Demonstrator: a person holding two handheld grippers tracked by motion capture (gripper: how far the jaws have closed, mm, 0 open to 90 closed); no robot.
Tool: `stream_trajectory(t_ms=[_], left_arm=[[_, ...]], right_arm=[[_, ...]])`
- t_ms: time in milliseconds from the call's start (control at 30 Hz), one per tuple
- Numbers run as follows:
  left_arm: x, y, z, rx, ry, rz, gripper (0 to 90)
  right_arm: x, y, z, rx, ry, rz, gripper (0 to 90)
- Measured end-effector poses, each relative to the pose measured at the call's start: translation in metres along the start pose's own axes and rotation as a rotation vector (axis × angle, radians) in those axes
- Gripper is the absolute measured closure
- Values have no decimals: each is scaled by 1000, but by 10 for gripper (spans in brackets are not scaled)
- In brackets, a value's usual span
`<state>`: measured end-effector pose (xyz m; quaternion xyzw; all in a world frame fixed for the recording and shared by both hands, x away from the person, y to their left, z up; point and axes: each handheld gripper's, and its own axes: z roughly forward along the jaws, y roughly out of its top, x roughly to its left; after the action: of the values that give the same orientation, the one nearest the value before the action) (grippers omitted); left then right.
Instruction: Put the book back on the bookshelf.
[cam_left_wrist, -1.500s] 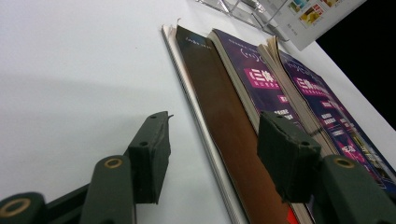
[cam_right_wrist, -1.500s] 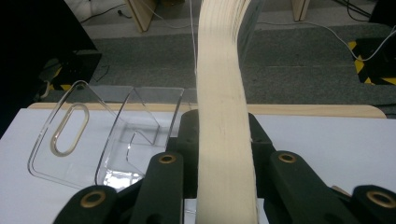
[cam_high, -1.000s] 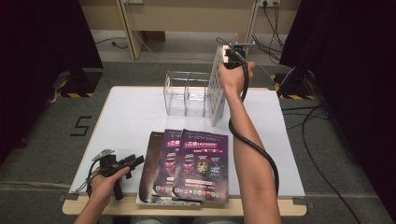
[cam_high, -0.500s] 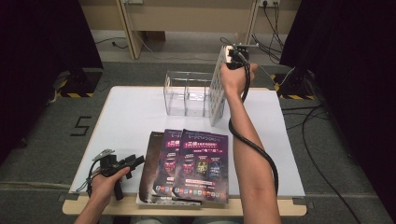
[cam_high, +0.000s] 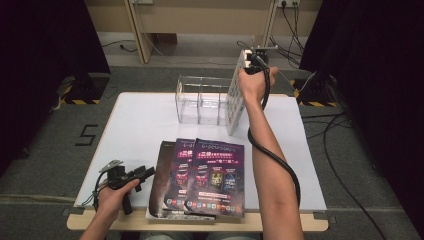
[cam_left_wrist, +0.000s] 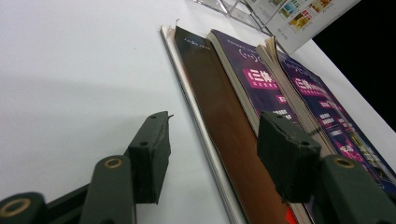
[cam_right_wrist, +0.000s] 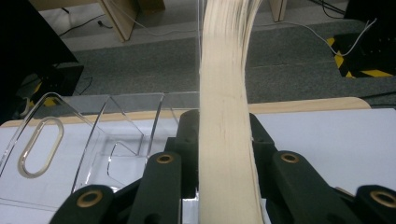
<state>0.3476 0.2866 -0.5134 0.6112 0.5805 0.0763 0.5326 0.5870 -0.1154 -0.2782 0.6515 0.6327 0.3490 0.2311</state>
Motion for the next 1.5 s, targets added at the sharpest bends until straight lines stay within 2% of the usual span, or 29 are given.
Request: stream_trajectory(t_ms=[133,267,467,533,767,1033,1500], left_arm=[[0,0,0,-2,1,0,435],[0,0,0,0,0,1,435],[-1,0,0,3,-1,7,434],[-2,-1,1,2,-1,6,433],[-3,-1,1,3,0,10,432],[-3,-1,1,3,1,12,425],[-4,-1,1,0,1,12,425]], right_arm=[[1,0,-1,-4,-7,-21,710],[-1,1,-6,-40,-3,-36,664],[-5,-1,-8,-39,6,-40,615],[-7,-3,-9,-39,23,-37,596],[-8,-7,-15,-57,52,-40,573],[-9,-11,-22,-70,64,-43,569],[-10,-20,-35,-93,64,-54,565]])
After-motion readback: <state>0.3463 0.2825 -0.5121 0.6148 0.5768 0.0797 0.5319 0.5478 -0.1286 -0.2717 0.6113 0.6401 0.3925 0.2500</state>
